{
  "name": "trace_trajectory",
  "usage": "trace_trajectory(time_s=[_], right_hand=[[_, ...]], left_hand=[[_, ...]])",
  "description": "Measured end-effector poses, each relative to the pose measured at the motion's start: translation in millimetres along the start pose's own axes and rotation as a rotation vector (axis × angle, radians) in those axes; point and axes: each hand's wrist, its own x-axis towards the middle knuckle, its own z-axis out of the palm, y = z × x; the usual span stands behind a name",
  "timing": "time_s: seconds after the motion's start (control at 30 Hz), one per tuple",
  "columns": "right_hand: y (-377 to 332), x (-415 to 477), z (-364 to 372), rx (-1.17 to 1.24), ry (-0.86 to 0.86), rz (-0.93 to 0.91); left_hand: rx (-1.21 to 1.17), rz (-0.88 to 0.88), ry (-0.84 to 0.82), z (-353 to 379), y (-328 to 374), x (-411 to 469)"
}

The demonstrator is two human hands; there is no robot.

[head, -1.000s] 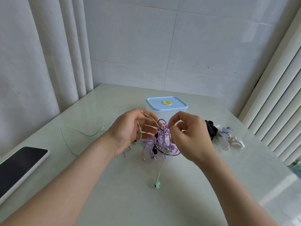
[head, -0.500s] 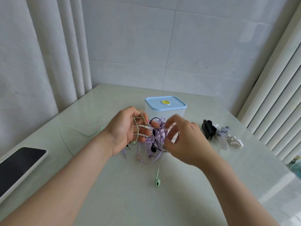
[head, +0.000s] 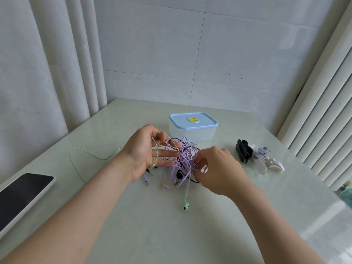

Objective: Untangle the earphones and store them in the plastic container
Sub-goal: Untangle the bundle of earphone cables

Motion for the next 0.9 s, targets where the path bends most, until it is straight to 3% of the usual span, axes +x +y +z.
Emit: trace_trajectory(time_s=[0.13, 0.23, 0.67, 0.9], right_hand=[[-1.4, 3.4, -1.0, 0.116, 0.125, 0.005], [-1.7, 4.0, -3.9, 0.202, 0.209, -0.103], [1.8, 2.8, -2.2, -0.063, 0.026, -0.226], [5.4, 3.5, 1.5, -0.021, -0.027, -0.211]], left_hand=[[-0.06, 0.012, 0.034, -1.3, 2.1, -0.1], [-0.105, 0.026, 0.073, -2.2, 4.4, -0.4], [-0.016, -0.027, 0.137, -4.7, 3.8, -1.4], [0.153, 0.169, 0.202, -1.3, 1.5, 1.9]])
